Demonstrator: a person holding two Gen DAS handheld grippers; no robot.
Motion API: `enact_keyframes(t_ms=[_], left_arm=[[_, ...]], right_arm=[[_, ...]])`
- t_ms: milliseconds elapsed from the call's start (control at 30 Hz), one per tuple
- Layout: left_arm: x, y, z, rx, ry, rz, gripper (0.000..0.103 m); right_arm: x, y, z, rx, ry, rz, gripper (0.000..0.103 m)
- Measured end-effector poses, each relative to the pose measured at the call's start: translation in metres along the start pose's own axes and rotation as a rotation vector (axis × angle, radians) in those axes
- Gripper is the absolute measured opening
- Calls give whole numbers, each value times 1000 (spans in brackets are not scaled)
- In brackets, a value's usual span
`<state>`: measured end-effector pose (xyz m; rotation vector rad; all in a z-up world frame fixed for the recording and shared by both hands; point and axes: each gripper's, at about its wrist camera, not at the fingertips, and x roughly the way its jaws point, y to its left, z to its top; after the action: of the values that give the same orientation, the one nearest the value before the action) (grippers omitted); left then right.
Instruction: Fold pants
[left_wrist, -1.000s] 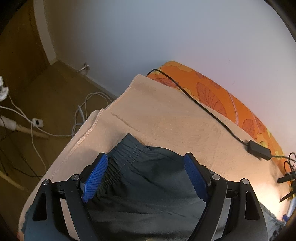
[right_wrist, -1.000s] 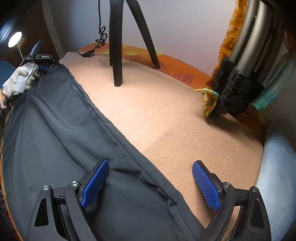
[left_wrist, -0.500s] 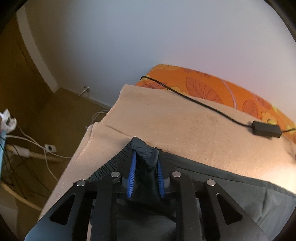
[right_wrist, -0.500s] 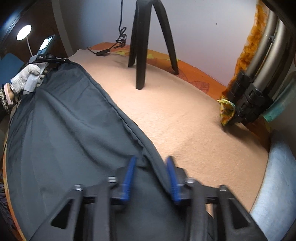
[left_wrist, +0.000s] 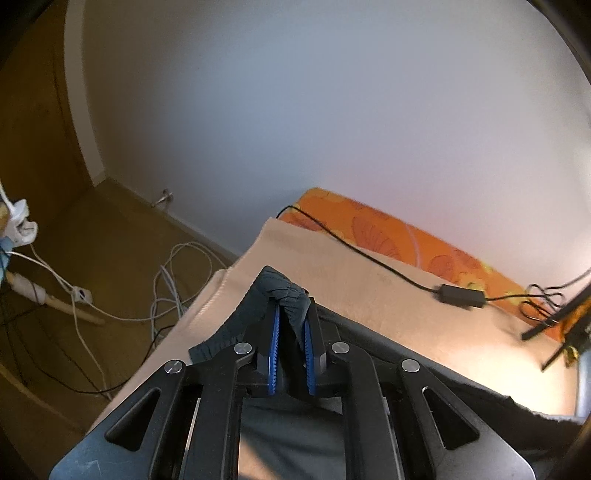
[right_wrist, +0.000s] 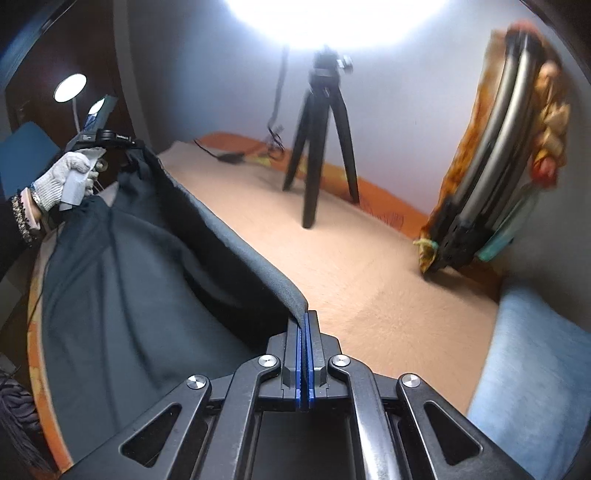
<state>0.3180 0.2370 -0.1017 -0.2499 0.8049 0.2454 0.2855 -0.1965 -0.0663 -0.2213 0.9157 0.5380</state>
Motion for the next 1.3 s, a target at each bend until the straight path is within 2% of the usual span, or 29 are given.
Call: enact_keyframes(t_ms=[233,500,667,867,1167,1200,1267,1300], left_arm=[[-52,27,-18,-9,-43,-55,9],[-91,66,-72,-19,-31,-79,9],[-104,93,-117,-12,2,-79,9],[-99,115,-160,-23,72,-124,9],[-109,139,-179,-48,85,-200,10],[-110,142,-180,-57,84,-211,13],[-110,150,-179,-81,86,-226,36],[-109,153,-179,-97,85,-232,40]], right_arm=[[-63,39,-11,-3,-43,33,0],[-92,95,-51,-22,22,81,0],[-87,128,-84,-68,101,109,0],[-67,151,-119,-83,215,119,0],[-55,172,-143,-135,333,113,0],[-56,172,-143,-136,336,111,1],[-58,172,-141,-137,353,110,9],[-59,172,-140,-135,361,110,13]])
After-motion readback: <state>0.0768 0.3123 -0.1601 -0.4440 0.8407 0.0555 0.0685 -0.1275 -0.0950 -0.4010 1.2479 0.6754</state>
